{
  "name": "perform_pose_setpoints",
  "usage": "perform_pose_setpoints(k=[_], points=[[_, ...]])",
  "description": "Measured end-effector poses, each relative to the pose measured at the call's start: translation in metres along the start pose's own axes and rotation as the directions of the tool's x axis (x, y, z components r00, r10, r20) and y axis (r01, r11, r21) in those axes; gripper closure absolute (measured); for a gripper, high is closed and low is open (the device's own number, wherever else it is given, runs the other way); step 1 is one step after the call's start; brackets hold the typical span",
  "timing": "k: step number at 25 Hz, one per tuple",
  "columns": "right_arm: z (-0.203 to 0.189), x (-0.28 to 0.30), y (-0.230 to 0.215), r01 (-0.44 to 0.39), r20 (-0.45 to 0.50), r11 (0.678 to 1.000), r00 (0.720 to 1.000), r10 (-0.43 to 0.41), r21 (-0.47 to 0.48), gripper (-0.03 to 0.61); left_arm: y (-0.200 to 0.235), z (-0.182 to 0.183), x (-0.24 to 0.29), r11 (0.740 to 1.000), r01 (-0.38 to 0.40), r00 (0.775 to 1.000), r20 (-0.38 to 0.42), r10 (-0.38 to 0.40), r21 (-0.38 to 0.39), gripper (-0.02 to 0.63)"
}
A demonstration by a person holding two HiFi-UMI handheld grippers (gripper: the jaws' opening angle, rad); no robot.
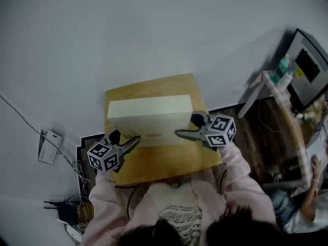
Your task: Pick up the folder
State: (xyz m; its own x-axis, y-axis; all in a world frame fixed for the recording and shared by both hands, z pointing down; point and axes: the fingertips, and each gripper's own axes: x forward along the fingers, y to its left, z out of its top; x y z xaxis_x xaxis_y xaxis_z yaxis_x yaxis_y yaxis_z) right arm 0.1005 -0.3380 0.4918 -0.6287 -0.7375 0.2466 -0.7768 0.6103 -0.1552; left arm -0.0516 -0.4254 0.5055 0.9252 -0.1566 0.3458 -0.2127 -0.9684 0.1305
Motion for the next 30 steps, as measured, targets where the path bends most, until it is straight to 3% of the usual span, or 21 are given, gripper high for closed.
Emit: perform_pose_setpoints(k=[12,30], points=[[0.033,-0.016,0.006,-0.034,-0.003,0.999,0.999,0.034,-0.006,0.267,-0.017,0.029,-0.014,0.999,-0.045,0.998,0.044,0.046,-0.015,0.239],[0.070,-0.066,0.017,-0.031,0.084,0.999,0.996,0.032,-0.012,0.267,-0.061,0.076,-0.019,0.995,-0.098,0.986,0.138,0.098,-0.004,0.241]])
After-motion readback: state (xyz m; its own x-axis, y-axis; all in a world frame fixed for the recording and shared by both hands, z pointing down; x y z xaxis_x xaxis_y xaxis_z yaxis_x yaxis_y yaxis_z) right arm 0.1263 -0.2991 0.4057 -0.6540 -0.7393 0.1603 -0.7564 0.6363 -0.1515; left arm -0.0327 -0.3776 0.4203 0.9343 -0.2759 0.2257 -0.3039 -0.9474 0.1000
